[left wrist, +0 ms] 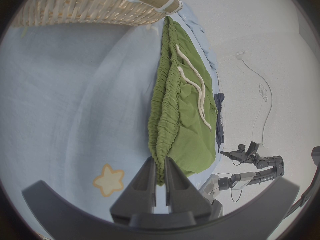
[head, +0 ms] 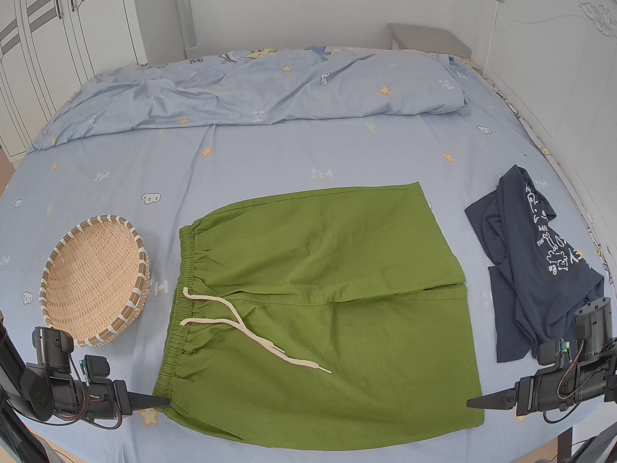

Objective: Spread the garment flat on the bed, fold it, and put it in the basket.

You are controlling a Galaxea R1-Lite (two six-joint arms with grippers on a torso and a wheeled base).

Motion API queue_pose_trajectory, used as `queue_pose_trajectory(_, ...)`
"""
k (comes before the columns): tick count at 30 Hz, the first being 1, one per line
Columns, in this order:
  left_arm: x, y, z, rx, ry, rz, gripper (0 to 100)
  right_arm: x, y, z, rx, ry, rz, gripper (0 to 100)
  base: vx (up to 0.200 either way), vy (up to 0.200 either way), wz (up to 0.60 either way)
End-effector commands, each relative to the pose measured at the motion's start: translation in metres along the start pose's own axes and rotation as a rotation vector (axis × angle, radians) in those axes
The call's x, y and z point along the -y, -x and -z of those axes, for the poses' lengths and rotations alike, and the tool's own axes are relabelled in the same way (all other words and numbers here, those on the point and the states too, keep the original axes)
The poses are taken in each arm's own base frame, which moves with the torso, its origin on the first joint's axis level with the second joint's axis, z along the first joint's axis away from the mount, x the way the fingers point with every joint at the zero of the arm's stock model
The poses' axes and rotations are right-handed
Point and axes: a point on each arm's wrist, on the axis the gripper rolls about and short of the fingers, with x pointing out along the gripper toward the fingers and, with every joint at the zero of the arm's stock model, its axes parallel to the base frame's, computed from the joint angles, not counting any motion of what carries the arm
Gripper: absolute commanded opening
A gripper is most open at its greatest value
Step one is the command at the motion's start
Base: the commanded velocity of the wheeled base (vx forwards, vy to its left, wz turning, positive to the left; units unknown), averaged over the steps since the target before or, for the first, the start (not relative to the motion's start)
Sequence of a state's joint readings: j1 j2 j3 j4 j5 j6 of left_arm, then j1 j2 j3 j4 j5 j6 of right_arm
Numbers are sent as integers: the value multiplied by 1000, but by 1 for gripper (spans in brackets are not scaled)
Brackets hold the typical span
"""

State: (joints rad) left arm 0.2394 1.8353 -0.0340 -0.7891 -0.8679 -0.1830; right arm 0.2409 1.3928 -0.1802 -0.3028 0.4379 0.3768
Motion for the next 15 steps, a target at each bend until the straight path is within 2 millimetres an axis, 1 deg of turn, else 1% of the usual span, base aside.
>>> queue_pose_trajectory(1, 0, 0, -2, 5, -7, 3, 0, 17, -13, 6, -87, -47, 11, 100, 0, 0, 0)
queue_pose_trajectory(8, -1, 1, -5, 19, -6, -1, 0, 35, -38, 11, -173, -30, 14, 100, 0, 0, 0)
queue_pose_trajectory(15, -1, 1, -6, 32, -20, -1, 0, 40, -45, 18, -139, 0, -23, 100, 0, 0, 0)
